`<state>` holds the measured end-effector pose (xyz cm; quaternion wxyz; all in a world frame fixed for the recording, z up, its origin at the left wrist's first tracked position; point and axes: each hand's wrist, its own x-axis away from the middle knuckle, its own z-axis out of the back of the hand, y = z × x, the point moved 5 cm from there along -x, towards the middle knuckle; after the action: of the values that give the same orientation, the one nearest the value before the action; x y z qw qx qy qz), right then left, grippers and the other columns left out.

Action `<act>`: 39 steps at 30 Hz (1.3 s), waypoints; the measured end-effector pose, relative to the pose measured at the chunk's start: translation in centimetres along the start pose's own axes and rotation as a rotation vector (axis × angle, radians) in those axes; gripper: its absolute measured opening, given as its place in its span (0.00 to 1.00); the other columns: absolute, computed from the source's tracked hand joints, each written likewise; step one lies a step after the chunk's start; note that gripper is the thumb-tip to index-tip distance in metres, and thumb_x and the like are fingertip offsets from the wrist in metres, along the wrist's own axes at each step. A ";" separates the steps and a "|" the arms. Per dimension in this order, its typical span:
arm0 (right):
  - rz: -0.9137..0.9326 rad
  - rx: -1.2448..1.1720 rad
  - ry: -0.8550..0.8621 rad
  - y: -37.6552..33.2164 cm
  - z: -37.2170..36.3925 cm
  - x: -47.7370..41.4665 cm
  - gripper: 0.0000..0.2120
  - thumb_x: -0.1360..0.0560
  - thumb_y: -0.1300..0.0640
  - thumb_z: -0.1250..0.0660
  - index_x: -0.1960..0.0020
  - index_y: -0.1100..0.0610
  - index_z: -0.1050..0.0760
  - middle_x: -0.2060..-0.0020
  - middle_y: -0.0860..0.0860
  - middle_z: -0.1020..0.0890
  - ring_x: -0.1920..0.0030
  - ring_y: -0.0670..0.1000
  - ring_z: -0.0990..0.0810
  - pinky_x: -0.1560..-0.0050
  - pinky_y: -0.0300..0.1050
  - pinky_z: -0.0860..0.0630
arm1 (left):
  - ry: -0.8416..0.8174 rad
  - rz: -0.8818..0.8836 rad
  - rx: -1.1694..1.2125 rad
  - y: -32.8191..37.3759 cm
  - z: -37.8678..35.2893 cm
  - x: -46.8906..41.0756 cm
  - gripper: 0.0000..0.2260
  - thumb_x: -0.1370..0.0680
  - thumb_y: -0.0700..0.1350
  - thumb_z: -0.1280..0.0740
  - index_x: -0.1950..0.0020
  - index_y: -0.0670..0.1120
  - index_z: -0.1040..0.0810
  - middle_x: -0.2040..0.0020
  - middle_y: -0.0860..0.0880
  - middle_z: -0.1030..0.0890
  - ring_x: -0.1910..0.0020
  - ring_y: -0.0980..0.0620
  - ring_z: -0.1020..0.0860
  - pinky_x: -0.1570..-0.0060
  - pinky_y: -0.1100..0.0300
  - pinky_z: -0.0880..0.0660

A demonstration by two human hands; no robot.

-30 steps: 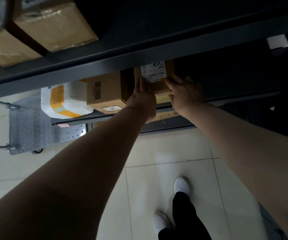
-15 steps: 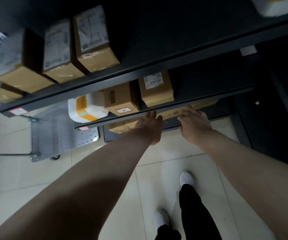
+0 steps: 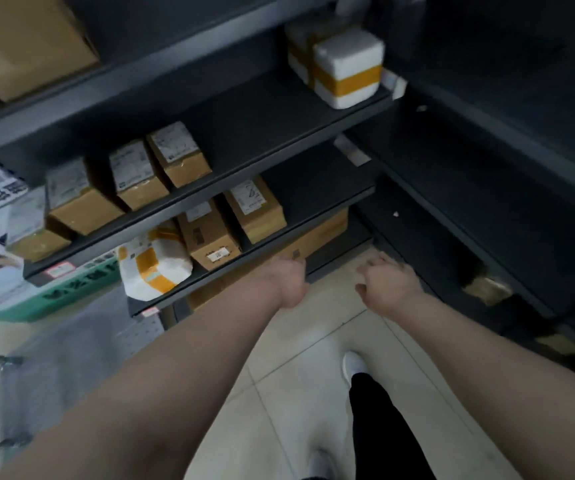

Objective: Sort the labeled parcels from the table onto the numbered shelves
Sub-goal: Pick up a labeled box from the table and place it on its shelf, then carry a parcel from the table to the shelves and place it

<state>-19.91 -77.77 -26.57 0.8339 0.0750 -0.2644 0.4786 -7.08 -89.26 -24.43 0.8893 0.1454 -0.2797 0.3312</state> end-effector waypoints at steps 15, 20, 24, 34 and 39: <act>-0.610 -0.319 0.181 15.3 -8.0 33.1 0.21 0.20 0.48 0.43 0.29 0.53 0.33 0.29 0.53 0.32 0.26 0.55 0.40 0.32 0.56 0.36 | -0.025 -0.611 -0.298 29.4 -5.4 13.9 0.25 0.19 0.55 0.39 0.26 0.45 0.35 0.27 0.44 0.33 0.29 0.42 0.33 0.32 0.50 0.33; -0.873 -0.434 0.244 21.2 -12.6 45.6 0.20 0.20 0.49 0.43 0.29 0.53 0.32 0.31 0.54 0.31 0.30 0.55 0.34 0.33 0.55 0.35 | -0.071 -0.883 -0.425 42.5 -9.2 21.8 0.22 0.19 0.54 0.39 0.28 0.45 0.32 0.29 0.44 0.30 0.34 0.44 0.28 0.37 0.53 0.29; -1.044 -0.512 0.287 24.6 -18.1 56.2 0.22 0.20 0.47 0.43 0.27 0.51 0.34 0.30 0.52 0.31 0.28 0.54 0.37 0.33 0.55 0.34 | -0.093 -1.030 -0.544 52.0 -14.6 28.4 0.23 0.18 0.54 0.40 0.26 0.46 0.34 0.28 0.43 0.31 0.33 0.43 0.29 0.36 0.52 0.29; -1.412 -0.696 0.333 30.1 -29.9 79.4 0.21 0.20 0.44 0.43 0.29 0.49 0.32 0.33 0.51 0.28 0.33 0.55 0.30 0.36 0.53 0.32 | -0.151 -1.340 -0.723 68.8 -28.5 46.6 0.24 0.19 0.54 0.39 0.26 0.45 0.34 0.28 0.44 0.31 0.31 0.43 0.30 0.33 0.47 0.32; -1.533 -0.795 0.391 30.3 -34.2 87.0 0.19 0.21 0.45 0.43 0.33 0.49 0.29 0.38 0.52 0.26 0.37 0.57 0.27 0.40 0.53 0.28 | -0.161 -1.475 -0.840 74.7 -32.9 53.6 0.24 0.19 0.54 0.39 0.26 0.44 0.35 0.29 0.43 0.30 0.32 0.42 0.30 0.35 0.48 0.30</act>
<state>2.35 17.25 -14.85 0.9199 -0.1467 -0.1408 -0.3352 -10.51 7.74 -13.53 0.8351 -0.0284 -0.2756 -0.4753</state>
